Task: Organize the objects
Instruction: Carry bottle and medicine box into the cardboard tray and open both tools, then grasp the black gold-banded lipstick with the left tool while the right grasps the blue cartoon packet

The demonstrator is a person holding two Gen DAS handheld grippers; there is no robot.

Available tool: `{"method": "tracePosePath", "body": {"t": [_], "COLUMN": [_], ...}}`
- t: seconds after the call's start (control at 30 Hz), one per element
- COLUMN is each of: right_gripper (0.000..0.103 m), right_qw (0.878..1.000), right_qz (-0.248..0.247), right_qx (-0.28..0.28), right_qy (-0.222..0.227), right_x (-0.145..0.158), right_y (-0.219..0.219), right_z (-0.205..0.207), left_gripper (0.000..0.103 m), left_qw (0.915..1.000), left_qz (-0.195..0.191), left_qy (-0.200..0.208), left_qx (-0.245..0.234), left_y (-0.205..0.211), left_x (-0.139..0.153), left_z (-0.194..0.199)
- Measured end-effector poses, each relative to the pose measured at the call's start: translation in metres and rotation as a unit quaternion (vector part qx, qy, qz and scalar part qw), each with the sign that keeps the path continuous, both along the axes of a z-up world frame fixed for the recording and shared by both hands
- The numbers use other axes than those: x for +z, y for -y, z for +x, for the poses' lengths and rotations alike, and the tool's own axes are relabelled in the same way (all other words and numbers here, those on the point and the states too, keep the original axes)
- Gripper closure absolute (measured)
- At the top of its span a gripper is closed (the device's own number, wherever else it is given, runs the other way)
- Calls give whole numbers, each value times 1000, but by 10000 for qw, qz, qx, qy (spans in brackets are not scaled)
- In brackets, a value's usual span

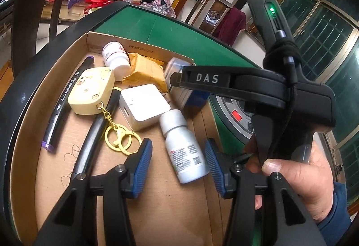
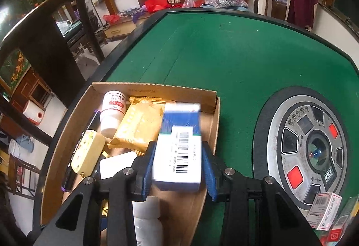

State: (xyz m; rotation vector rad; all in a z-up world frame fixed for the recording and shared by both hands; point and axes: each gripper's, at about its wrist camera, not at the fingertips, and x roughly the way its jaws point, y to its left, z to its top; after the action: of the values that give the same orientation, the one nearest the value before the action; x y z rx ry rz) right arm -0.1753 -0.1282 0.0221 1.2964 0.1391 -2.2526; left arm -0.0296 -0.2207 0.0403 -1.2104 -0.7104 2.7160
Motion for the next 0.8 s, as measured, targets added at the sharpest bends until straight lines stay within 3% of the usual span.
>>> {"method": "tracePosePath", "body": {"t": [0.17,0.43,0.63,0.8], "right_gripper": [53,44,41,38], "right_qw": [10000,9978,9919,9878], "right_qz": [-26,-642,-1268,-1492], "right_qx": [51,19,-51,-280], "right_qy": [-82,-174,-58,-348], "right_x": [6,27,35,41], "right_y": [-1,-43,-110,-190], "right_z": [7,31,57,88], "left_gripper": [53,52,52,52], "left_qw": [10000,9999,9990,9951], "left_qz": [-4,-27,-80,-284], "left_qy": [-11,-70,-293,-533], "left_qx": [-12,-91,-333,-778], "left_y": [-1,-2,-14,-36], "left_x": [1,3,11,20], "left_z": [-1,0,4,7]}}
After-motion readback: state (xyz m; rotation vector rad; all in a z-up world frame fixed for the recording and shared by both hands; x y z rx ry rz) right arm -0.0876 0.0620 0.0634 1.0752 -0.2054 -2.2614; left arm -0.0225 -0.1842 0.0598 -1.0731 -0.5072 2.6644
